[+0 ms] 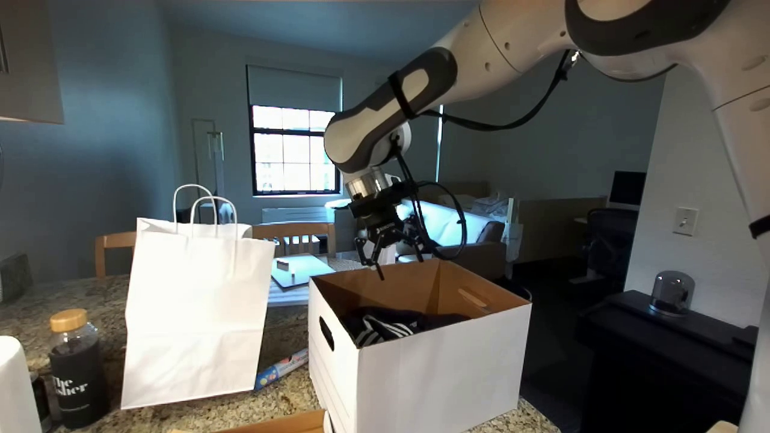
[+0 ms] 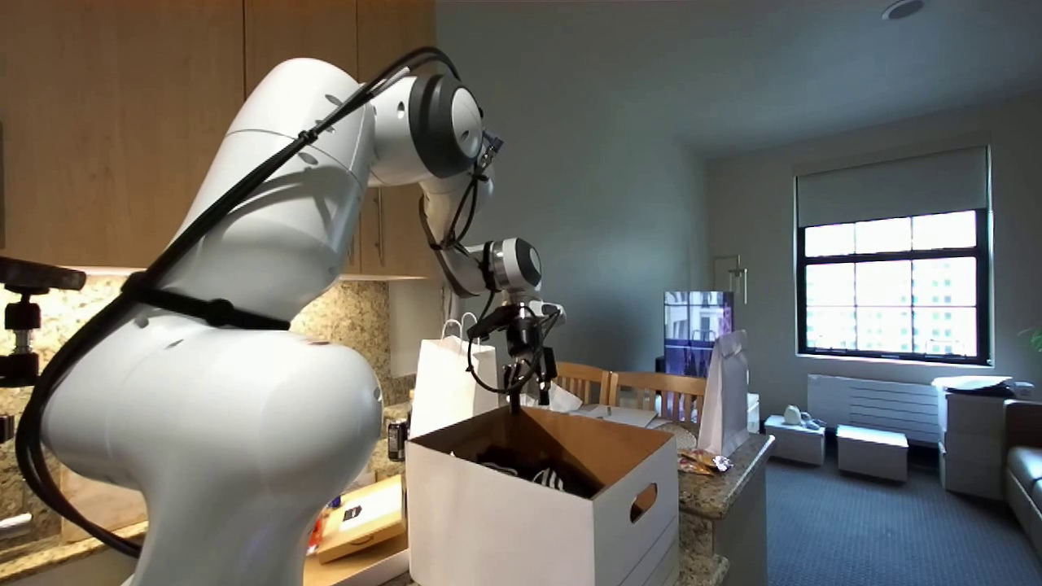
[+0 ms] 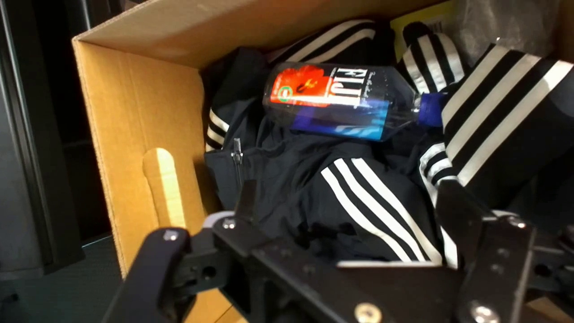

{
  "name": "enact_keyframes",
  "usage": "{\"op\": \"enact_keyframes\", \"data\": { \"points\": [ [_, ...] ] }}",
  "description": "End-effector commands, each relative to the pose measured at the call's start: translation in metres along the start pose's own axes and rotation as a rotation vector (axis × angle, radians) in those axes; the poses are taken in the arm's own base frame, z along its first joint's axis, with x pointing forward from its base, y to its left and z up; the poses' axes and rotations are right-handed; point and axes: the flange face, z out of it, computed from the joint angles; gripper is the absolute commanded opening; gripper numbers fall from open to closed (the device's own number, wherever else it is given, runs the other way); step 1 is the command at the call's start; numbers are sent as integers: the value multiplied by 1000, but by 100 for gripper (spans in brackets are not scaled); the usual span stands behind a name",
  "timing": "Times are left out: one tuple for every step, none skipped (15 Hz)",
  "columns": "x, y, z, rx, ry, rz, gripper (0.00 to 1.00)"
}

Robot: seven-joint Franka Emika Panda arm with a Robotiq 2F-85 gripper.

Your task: Remove three bottles from the box

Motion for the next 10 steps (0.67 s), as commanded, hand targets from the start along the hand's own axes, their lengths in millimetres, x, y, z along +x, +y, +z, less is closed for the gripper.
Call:
{"op": "enact_keyframes", "data": {
  "points": [
    [-15,12,22,117,32,3,100],
    [-13,16,26,172,69,26,100],
    [-11,19,29,222,99,45,100],
    [-10,25,31,268,114,73,100],
    [-10,30,34,320,116,87,100],
    [-13,33,39,369,120,107,100],
    [-14,35,45,401,118,132,100],
    [-15,34,50,427,106,166,100],
    [-16,35,55,458,102,200,100],
    [-17,35,59,491,83,223,100]
  ]
}}
